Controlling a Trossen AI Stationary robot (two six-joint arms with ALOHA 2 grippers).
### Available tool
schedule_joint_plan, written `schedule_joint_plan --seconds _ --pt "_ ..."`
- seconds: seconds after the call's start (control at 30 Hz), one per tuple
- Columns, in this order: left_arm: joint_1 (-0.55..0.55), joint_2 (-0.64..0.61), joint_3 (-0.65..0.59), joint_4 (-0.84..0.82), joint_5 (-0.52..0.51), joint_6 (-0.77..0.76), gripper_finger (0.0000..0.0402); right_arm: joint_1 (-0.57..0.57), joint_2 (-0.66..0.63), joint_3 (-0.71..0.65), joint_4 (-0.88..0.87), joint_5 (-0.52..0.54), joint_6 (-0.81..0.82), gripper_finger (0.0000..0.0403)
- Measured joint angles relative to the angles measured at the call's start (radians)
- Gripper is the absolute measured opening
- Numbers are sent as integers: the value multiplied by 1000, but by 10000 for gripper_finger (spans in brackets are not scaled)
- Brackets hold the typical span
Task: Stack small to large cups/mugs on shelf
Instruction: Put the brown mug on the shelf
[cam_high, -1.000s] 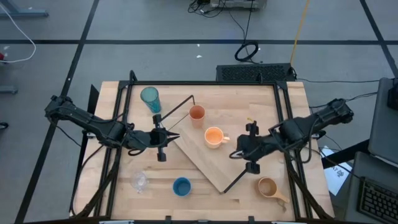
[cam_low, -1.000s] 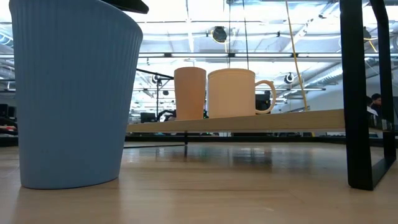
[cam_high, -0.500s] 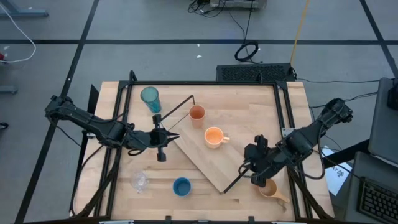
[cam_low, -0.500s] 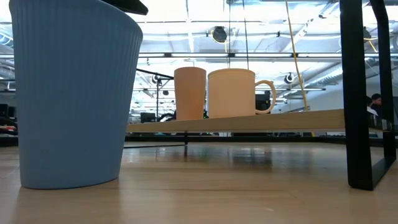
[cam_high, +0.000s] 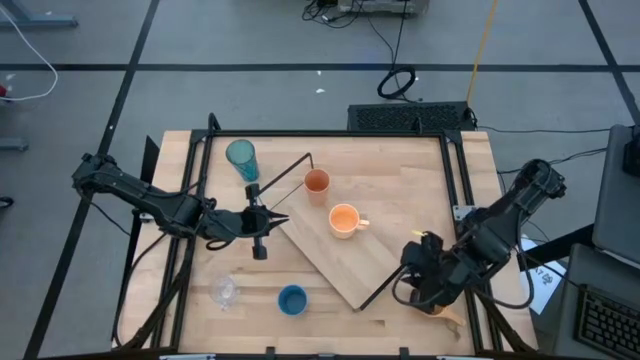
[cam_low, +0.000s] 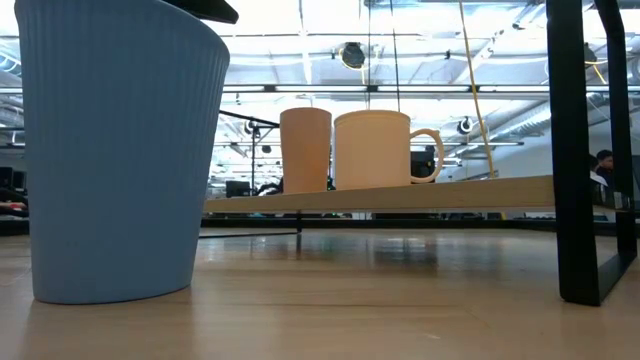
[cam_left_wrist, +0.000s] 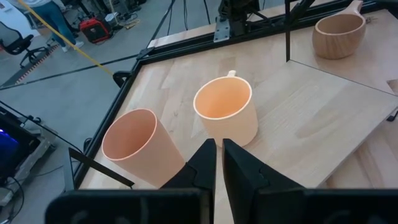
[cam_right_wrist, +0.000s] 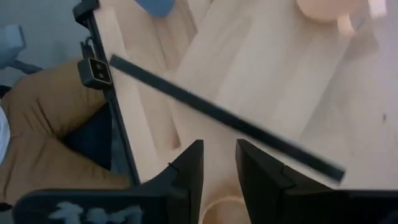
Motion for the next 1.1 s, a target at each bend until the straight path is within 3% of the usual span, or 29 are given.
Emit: schedule_joint_plan --seconds 0.23,0.63,0.83,1.1 --pt "0 0 0 0 0 0 31 59 30 0 -96 -82 212 86" --pt "0 0 0 1 5 -24 31 138 168 0 -92 -177 480 86" --pt "0 0 0 1 6 -43 31 152 209 0 -96 -181 652 86" --pt "0 0 0 1 10 -53 31 158 245 0 -86 -181 738 86"
